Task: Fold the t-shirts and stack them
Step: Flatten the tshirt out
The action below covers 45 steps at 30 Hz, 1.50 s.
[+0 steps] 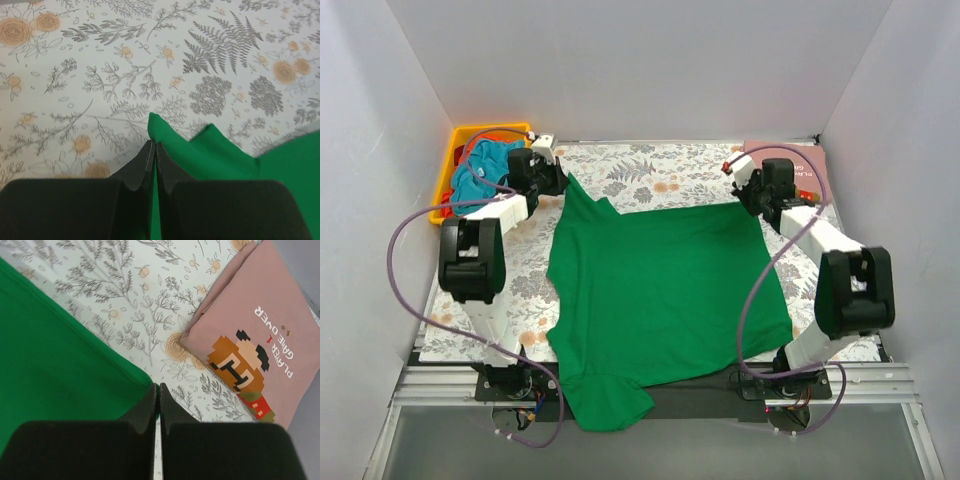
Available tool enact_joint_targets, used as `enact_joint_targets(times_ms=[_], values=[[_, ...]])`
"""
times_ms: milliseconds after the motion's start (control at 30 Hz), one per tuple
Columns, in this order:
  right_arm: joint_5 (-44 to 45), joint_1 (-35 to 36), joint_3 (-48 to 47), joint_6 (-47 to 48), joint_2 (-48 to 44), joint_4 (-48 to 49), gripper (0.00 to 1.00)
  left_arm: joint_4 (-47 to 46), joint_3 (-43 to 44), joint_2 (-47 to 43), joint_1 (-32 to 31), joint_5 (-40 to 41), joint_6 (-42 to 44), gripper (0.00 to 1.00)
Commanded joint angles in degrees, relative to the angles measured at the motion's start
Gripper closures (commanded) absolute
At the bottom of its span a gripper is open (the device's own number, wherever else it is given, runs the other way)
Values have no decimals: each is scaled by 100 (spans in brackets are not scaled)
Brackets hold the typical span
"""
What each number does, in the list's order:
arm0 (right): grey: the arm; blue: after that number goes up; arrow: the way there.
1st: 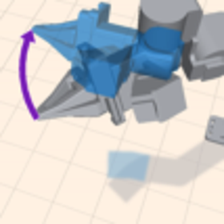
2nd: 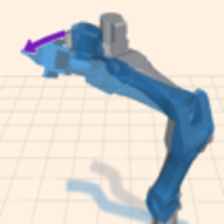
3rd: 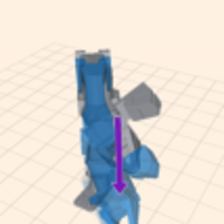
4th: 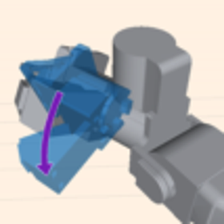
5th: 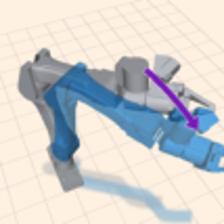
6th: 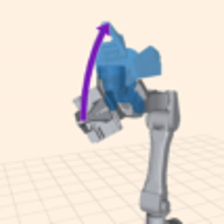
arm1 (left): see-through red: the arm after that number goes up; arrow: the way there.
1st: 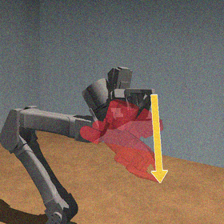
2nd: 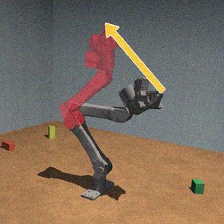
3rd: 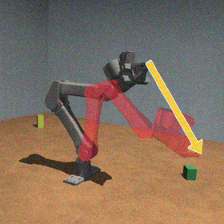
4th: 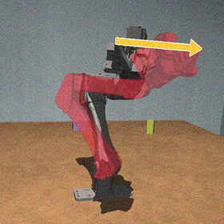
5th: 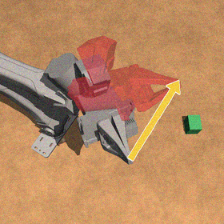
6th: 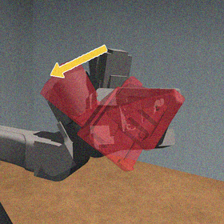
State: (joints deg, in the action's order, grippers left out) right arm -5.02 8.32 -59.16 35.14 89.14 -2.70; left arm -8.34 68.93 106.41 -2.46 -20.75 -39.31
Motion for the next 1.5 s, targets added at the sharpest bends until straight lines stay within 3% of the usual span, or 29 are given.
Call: enact_joint_targets(times_ms=[0, 133, 167, 200, 267, 333, 367, 400, 500, 667, 767, 1033, 1300, 1467], values=[[431, -14, -815, -164, 541, 753, 99, -493, 988, 396, 17, 151, 204, 100], [835, -32, -1457, -402, 1227, 500, 99, -292, 1702, 924, 17, 90, 257, 100], [766, -32, -1563, -411, 1298, 351, 99, -178, 1851, 1021, 17, 98, 283, 95], [783, -14, -1781, -446, 1377, 62, 99, 93, 1983, 1126, 17, 106, 310, 62], [931, -49, -2501, -700, 1571, -790, 69, 776, 2649, 1198, 26, 343, 249, 42], [836, -163, -2531, -753, 1379, -960, 43, 1480, 2714, 1014, 79, 283, 213, 40], [749, -207, -2513, -693, 1099, -1187, 18, 1667, 2549, 657, 122, 213, 231, 40], [565, -225, -2522, -527, 818, -1520, 16, 2069, 2225, 218, 158, -66, 387, 40], [-146, -243, -2408, -97, 140, -2724, 17, 3605, 1128, -1222, 193, -700, 1073, 46], [-729, -181, -1453, 922, -633, -5123, 32, 5962, -534, -3079, 219, -975, 2398, 56], [-580, -172, -505, 1232, -915, -5459, 39, 6649, -1046, -3765, 220, -1009, 2848, 56], [-307, -173, 923, 1479, -1277, -5496, 49, 7232, -2198, -4120, 211, -702, 3333, 62], [-70, -173, 1459, 1707, -1416, -5478, 54, 6969, -2630, -3751, 193, -395, 3404, 64], [27, -181, 1757, 1892, -1637, -5601, 63, 6600, -2718, -3593, 53, -307, 3123, 67]])
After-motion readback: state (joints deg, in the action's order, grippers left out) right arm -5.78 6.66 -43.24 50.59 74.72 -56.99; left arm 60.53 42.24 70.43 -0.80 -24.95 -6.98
